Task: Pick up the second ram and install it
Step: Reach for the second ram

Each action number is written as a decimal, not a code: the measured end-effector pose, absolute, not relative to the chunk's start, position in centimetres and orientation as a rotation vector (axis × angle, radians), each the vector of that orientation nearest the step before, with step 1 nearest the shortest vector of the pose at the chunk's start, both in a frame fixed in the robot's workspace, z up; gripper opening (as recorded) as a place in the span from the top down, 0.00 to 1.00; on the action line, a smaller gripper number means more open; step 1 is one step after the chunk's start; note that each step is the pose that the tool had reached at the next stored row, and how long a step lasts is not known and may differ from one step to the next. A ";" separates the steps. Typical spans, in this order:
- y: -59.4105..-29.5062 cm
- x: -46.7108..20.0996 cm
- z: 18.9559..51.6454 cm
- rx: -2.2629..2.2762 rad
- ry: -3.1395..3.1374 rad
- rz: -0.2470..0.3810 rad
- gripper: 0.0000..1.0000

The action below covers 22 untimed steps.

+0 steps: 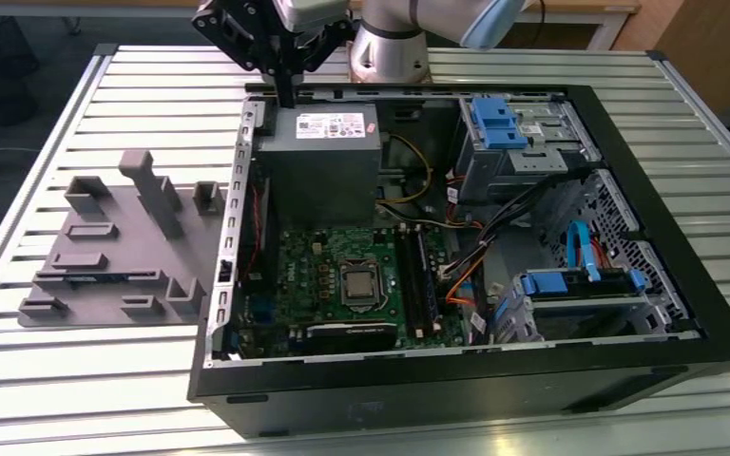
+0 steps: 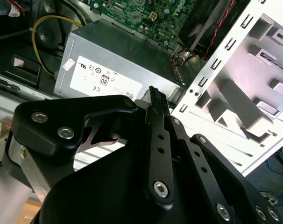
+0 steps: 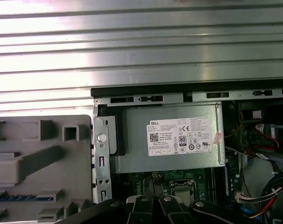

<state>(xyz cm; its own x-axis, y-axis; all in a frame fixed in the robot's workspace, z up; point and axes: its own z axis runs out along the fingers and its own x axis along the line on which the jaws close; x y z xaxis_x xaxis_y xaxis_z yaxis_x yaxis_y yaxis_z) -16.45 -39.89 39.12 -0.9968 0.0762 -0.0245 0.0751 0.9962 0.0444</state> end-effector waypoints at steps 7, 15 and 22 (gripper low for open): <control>-39.9 -16.6 39.1 0.118 3.112 0.068 0.89; -39.9 -16.8 39.1 0.118 3.112 0.068 0.89; -39.9 -17.0 39.1 0.118 3.112 0.068 0.89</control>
<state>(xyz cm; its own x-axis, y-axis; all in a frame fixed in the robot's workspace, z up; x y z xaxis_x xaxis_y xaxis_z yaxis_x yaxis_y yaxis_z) -16.96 -39.89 39.06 -0.9968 0.0762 -0.0245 0.0751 0.9962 0.0443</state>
